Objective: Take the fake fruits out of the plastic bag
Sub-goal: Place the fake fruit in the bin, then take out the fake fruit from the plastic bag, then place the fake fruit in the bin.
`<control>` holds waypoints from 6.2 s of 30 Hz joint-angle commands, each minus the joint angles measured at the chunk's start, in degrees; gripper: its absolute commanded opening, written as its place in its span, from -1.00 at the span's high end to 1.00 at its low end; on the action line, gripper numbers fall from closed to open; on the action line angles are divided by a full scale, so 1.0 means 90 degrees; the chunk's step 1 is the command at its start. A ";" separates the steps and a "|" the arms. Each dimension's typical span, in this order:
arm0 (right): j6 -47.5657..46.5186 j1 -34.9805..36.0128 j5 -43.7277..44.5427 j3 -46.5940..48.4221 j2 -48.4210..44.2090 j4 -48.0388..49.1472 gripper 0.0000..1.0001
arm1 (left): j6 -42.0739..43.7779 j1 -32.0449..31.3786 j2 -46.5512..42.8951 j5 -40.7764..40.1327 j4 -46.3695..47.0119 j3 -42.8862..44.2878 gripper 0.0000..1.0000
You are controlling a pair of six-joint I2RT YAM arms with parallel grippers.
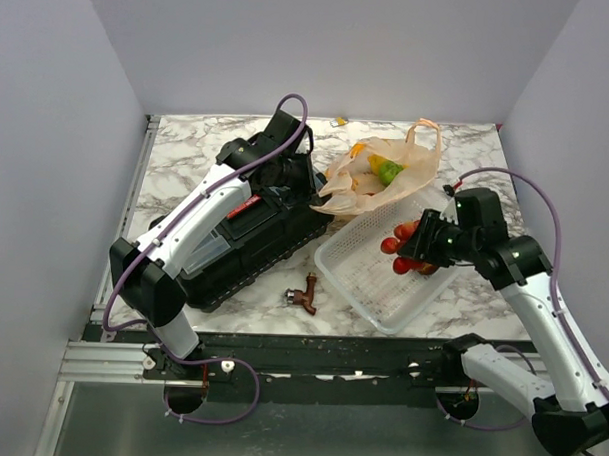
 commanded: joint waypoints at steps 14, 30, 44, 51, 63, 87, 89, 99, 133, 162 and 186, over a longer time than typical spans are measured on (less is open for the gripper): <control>0.0722 -0.0001 0.1010 -0.1643 0.1196 0.2704 0.99 | 0.0101 -0.0205 -0.0082 0.0317 -0.0143 0.0017 1.00; 0.0591 -0.0004 0.1327 -0.2235 0.2019 0.3287 0.25 | 0.0251 -0.0222 -0.0031 0.0356 -0.0179 0.0023 1.00; 0.0098 -0.0004 0.1122 -0.0887 0.0988 0.1398 -0.68 | 0.0318 -0.0316 -0.0029 0.0458 -0.0002 -0.0176 1.00; -0.0171 -0.0001 0.1311 0.0420 0.1273 0.1385 -0.67 | 0.0325 -0.0423 0.0060 0.0499 0.0052 -0.0159 1.00; -0.0626 -0.0001 0.1370 0.1559 0.3475 0.3340 -0.08 | 0.0413 -0.0628 0.0368 0.0706 0.0024 0.0128 1.00; -0.2146 -0.0012 0.2391 0.3151 0.6654 0.4024 -0.44 | 0.0540 -0.0648 0.0691 0.1022 -0.0114 0.0288 1.00; -0.2157 -0.0011 0.2376 0.3194 0.6812 0.3992 -0.46 | 0.0548 -0.0647 0.0696 0.1043 -0.0112 0.0263 1.00; -0.1921 -0.0011 0.1508 0.3080 0.7145 0.4518 -0.57 | 0.0616 -0.0636 0.0767 0.1069 -0.0249 0.0394 1.00; -0.0851 -0.0011 0.0985 0.3723 0.7528 0.4036 0.47 | 0.0586 -0.0362 0.1023 0.0814 -0.0959 0.0718 1.00; -0.0715 -0.0011 0.0231 0.2014 0.3150 0.1918 0.98 | 0.0365 -0.0185 0.0766 0.0688 -0.0530 0.0510 1.00; 0.0704 -0.0011 0.2104 -0.0814 0.0283 -0.0511 0.97 | 0.0296 -0.0175 0.0722 0.0657 -0.0730 0.0509 1.00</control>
